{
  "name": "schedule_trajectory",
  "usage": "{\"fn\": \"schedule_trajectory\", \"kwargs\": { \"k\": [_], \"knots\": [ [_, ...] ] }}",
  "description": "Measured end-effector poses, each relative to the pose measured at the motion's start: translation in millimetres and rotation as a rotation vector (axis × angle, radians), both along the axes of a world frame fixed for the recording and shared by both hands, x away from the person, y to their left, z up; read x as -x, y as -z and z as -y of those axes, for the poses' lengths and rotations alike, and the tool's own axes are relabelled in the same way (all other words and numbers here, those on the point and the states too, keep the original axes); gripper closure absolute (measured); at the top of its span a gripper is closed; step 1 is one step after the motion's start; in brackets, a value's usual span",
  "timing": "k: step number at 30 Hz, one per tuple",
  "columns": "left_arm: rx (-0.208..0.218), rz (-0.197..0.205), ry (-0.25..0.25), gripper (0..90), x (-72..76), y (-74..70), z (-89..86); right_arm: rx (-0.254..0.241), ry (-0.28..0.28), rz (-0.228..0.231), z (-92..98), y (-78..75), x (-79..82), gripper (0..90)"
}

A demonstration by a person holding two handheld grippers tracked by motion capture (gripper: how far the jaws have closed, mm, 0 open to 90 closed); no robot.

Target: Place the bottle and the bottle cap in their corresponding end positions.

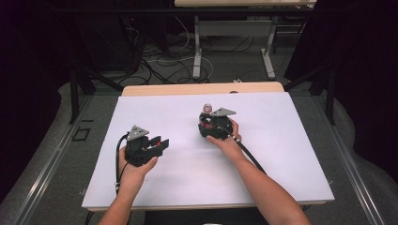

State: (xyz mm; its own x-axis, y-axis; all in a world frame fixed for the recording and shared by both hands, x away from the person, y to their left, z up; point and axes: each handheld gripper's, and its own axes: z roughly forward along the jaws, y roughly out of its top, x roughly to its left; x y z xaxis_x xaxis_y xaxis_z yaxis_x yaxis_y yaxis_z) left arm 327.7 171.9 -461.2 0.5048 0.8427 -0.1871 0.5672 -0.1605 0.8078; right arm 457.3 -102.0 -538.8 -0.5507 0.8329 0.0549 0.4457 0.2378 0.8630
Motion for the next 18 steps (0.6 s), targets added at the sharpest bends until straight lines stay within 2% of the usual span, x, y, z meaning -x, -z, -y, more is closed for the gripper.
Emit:
{"fn": "schedule_trajectory", "kwargs": {
  "k": [6, 9, 14, 16, 18],
  "knots": [
    [0.004, -0.007, 0.001, 61.6, -2.3, 2.2, 2.3, -0.019, -0.014, -0.019, 2.4, -1.3, 0.6, 19.1],
    [0.007, -0.017, 0.003, 61.6, -4.5, 4.2, 5.0, -0.009, -0.017, -0.017, 5.0, -3.3, 4.1, 16.2],
    [0.005, -0.022, 0.025, 61.6, -9.2, 7.6, 12.3, -0.030, -0.012, -0.035, 16.3, -9.5, 11.4, 14.6],
    [0.011, -0.030, 0.042, 61.6, -10.8, 9.7, 17.7, -0.024, 0.010, -0.039, 20.9, -11.8, 15.0, 14.2],
    [0.008, -0.019, 0.060, 61.6, -12.1, 14.2, 26.7, -0.031, 0.016, -0.046, 26.8, -14.1, 19.3, 12.5]
  ]
}}
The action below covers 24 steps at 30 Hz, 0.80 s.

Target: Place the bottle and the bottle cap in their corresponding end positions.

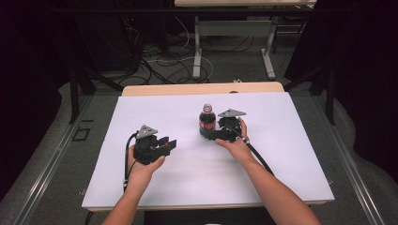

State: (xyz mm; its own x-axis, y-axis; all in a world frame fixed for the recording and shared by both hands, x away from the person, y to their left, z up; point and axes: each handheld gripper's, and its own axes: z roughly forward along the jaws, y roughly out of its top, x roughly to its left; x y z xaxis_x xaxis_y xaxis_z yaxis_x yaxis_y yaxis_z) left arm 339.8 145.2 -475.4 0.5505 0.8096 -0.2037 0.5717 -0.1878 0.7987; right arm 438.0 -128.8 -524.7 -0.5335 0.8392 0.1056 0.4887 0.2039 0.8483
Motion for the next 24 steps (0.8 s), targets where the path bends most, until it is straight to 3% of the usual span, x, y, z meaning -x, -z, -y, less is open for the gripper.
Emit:
{"fn": "schedule_trajectory", "kwargs": {
  "k": [3, 4, 8, 14, 16, 24],
  "knots": [
    [-0.020, -0.016, 0.052, 61.6, -1.0, 6.3, 16.0, -0.011, 0.007, 0.008, 9.6, -4.3, 7.8, 11.3],
    [-0.034, -0.005, 0.063, 61.6, -1.7, 9.3, 22.2, -0.016, 0.010, 0.018, 13.4, -5.8, 10.7, 10.9],
    [-0.041, -0.011, 0.113, 61.6, -3.0, 21.6, 49.3, -0.032, 0.032, 0.016, 27.0, -10.2, 19.9, 5.4],
    [-0.070, -0.017, 0.182, 61.6, -5.2, 35.4, 79.4, 0.003, 0.050, -0.009, 42.2, -9.0, 32.8, 0.0],
    [-0.089, -0.019, 0.193, 61.6, -6.9, 39.5, 85.9, 0.029, 0.066, -0.006, 46.9, -7.7, 37.0, 0.0],
    [-0.093, -0.063, 0.200, 61.6, -9.9, 60.7, 102.9, 0.077, 0.071, 0.006, 65.4, -3.5, 57.0, 0.0]
  ]
}}
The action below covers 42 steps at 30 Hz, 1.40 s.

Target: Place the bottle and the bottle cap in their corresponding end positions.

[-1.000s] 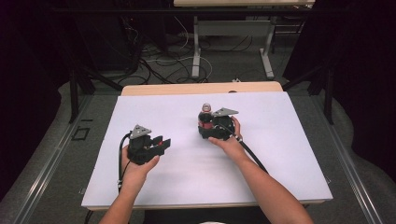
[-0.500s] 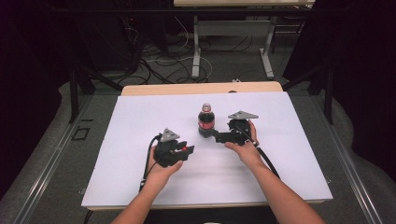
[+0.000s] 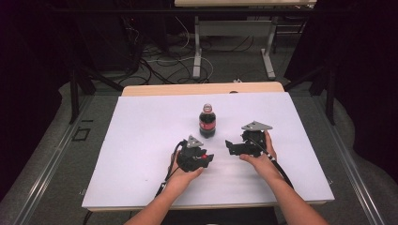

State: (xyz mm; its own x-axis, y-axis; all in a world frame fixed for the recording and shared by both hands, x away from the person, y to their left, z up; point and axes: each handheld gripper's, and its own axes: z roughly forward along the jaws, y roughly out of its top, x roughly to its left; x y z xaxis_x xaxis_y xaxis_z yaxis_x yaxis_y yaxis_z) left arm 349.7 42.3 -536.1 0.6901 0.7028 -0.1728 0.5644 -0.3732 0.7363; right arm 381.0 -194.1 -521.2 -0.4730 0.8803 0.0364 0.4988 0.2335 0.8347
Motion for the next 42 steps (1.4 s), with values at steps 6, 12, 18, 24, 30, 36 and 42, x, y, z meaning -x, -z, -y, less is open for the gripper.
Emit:
{"fn": "schedule_trajectory", "kwargs": {
  "k": [6, 12, 18, 24, 30, 36, 42],
  "knots": [
    [-0.028, -0.015, 0.012, 61.6, -3.3, 14.2, 6.8, -0.038, 0.035, -0.005, 13.2, -2.7, 8.6, 0.0],
    [-0.049, -0.015, -0.005, 61.1, -5.2, 20.2, 10.4, -0.073, 0.050, 0.005, 21.8, -3.4, 8.5, 0.0],
    [-0.043, -0.014, -0.024, 49.1, -7.8, 16.0, 5.2, -0.074, 0.054, 0.002, 23.2, -2.0, 8.4, 0.0],
    [-0.022, 0.011, -0.063, 40.8, -10.5, 0.4, -14.2, -0.068, 0.055, -0.002, 24.5, -0.9, 9.0, 0.0],
    [0.026, 0.030, -0.129, 35.1, -15.4, -17.2, -53.1, -0.062, 0.055, 0.004, 28.1, 0.3, 9.6, 0.0],
    [0.090, 0.011, -0.207, 31.8, -18.9, -25.9, -95.3, -0.066, 0.065, -0.003, 31.3, 1.5, 11.3, 0.0],
    [0.110, 0.073, -0.227, 31.0, -18.6, -30.0, -131.9, -0.072, 0.077, -0.008, 35.0, 1.8, 11.7, 0.0]
  ]
}}
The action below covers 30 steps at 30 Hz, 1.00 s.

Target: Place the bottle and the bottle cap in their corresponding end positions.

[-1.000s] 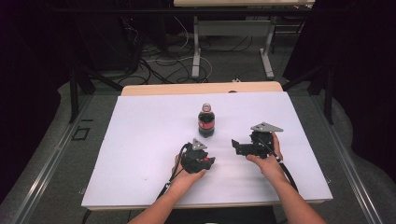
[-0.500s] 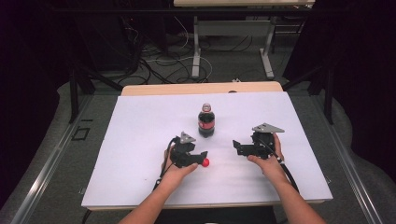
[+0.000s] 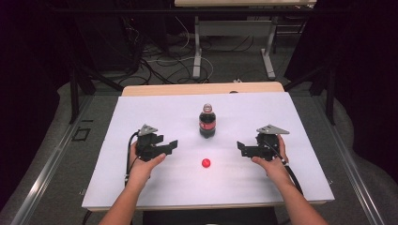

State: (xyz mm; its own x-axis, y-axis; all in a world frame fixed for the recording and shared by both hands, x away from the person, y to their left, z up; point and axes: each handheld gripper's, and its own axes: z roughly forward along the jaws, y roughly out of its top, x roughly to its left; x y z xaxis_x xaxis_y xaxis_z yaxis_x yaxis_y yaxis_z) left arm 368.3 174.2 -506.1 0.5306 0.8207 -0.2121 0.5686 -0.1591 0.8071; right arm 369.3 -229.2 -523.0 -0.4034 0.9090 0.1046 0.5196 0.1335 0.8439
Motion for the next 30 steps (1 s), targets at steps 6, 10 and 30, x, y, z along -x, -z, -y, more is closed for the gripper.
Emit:
{"fn": "schedule_trajectory", "kwargs": {
  "k": [6, 10, 30],
  "knots": [
    [-0.018, 0.010, -0.035, 27.4, 3.7, -2.0, -26.3, 0.007, 0.002, -0.003, 3.5, 2.4, 0.0, 0.0],
    [-0.007, 0.020, -0.064, 20.3, 5.4, 0.7, -41.3, 0.014, 0.002, 0.000, 4.9, 3.1, 0.7, 0.0],
    [-0.029, 0.019, -0.178, 0.5, 3.3, 37.4, -78.6, 0.019, 0.012, -0.005, 12.5, 15.9, -1.5, 0.0]
  ]
}}
